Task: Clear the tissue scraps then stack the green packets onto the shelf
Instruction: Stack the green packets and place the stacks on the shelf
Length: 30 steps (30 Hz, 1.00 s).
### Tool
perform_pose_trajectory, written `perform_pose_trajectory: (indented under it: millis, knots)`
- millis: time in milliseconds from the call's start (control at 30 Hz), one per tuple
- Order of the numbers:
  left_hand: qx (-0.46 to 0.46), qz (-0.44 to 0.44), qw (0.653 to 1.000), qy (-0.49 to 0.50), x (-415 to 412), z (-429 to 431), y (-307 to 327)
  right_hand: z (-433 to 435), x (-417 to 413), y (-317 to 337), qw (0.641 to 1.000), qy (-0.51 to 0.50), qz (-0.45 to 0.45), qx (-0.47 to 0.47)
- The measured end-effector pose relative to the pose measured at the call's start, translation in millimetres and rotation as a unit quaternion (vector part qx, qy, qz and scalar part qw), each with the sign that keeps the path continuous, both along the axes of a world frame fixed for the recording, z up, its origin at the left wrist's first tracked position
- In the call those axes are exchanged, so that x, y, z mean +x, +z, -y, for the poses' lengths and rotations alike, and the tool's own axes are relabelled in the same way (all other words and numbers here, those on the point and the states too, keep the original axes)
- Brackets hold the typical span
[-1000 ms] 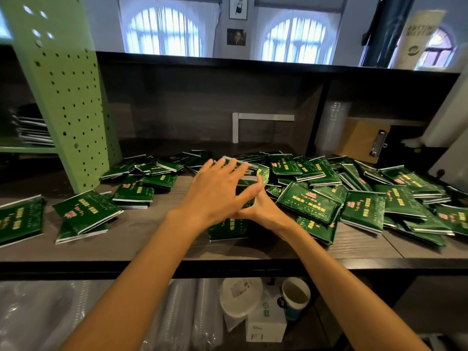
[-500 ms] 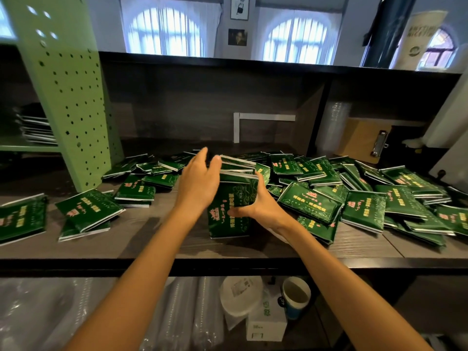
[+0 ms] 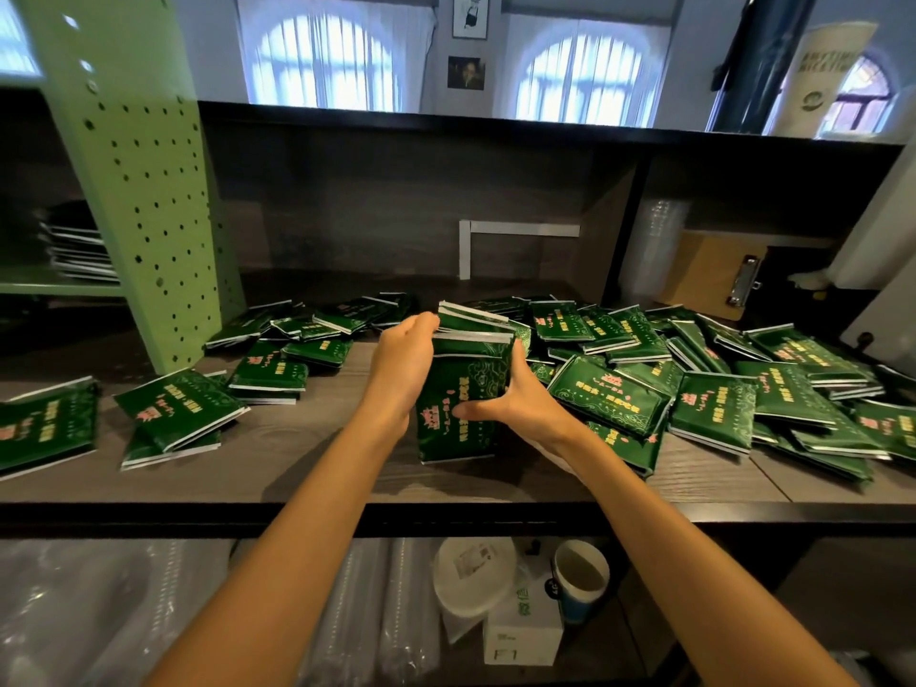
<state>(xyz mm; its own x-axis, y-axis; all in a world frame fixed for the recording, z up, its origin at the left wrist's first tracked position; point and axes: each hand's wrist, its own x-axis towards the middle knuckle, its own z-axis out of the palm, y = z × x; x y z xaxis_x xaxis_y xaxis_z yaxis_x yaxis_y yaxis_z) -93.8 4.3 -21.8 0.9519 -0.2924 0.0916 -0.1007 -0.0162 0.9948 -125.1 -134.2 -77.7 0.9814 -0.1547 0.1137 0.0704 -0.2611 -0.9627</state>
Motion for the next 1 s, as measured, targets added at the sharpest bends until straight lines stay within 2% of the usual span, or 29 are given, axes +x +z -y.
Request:
perform_pose_trajectory:
  millis: [67,167,267,433,600,767,1000]
  knots:
    - [-0.010,0.006,0.999,0.033,4,0,1,-1,0,0,1.000,0.001,0.003,-0.011]
    - [0.045,0.052,0.994,0.090,15,2,5,-4,-1,2,1.000,0.011,0.013,-0.003]
    - [0.087,0.056,0.990,0.095,21,5,7,-5,0,0,1.000,0.008,0.016,-0.003]
    - [0.059,0.009,0.995,0.077,26,4,6,-6,0,1,1.000,0.008,0.018,0.010]
    - [0.062,-0.069,0.996,0.008,28,-6,16,-4,0,1,1.000,0.007,0.018,0.003]
    - [0.127,-0.004,0.991,-0.032,27,-13,22,-4,0,1,1.000,0.005,0.012,0.001]
    - [0.130,0.054,0.988,-0.065,23,-8,22,-4,-2,1,1.000,0.003,0.016,0.001]
